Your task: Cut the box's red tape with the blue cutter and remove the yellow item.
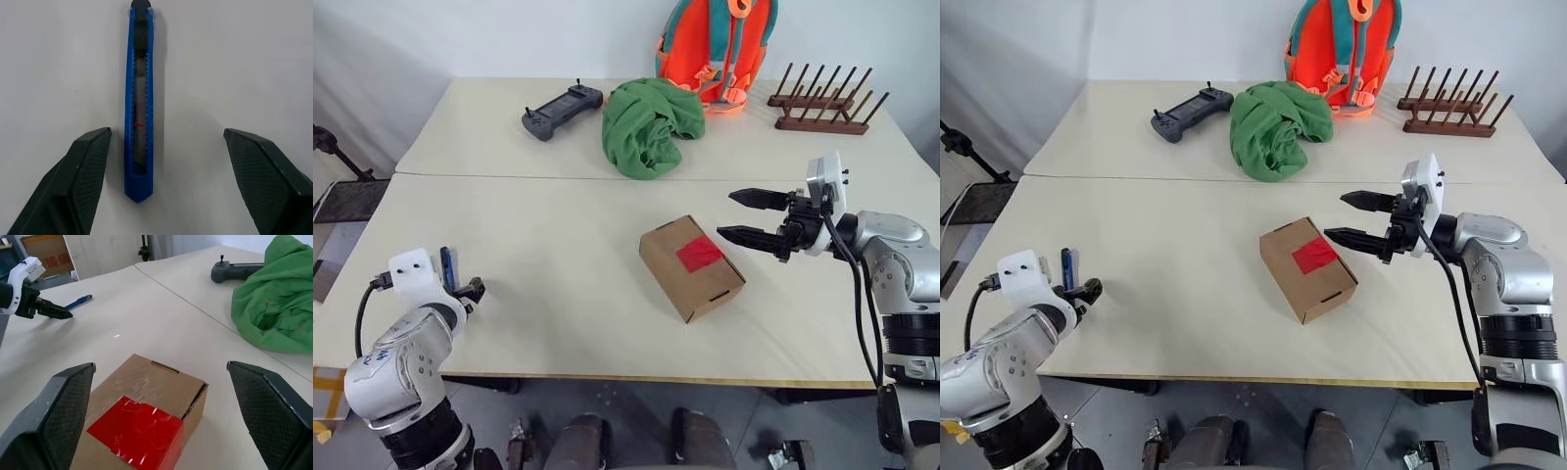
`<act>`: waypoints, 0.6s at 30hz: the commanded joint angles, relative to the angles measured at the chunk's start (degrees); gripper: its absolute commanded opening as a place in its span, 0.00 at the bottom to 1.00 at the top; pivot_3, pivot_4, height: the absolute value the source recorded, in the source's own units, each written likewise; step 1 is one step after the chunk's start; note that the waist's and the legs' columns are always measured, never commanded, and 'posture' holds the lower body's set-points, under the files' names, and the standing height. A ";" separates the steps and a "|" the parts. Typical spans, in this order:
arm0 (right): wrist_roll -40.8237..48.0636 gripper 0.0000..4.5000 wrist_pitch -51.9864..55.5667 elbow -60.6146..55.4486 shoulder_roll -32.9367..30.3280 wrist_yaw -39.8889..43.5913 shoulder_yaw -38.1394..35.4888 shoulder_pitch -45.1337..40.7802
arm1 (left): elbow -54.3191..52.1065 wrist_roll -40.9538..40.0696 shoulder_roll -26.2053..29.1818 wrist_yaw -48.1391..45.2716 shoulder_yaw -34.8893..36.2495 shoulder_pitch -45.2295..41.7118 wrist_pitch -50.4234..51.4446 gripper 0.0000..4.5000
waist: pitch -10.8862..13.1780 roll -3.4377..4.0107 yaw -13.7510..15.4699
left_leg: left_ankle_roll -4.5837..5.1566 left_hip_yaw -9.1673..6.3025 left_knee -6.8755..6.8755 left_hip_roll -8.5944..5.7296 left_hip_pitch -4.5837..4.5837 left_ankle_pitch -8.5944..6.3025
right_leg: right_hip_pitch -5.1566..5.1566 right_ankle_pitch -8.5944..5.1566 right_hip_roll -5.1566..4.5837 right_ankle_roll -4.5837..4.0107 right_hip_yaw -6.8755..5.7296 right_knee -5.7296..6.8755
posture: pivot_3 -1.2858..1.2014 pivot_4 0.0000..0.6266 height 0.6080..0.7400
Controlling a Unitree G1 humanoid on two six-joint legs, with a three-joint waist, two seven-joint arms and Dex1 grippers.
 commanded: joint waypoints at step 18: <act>-0.09 1.00 -0.06 -1.72 -0.75 -0.75 -0.31 -1.18 | 4.15 2.33 2.67 -2.54 0.61 1.84 2.22 0.09 | -0.01 0.03 0.01 | -0.01 0.01 0.00 0.01 -0.02 -0.01 | -0.05 0.00 0.00 0.00 0.03 0.00 | 0.52 0.24 1.00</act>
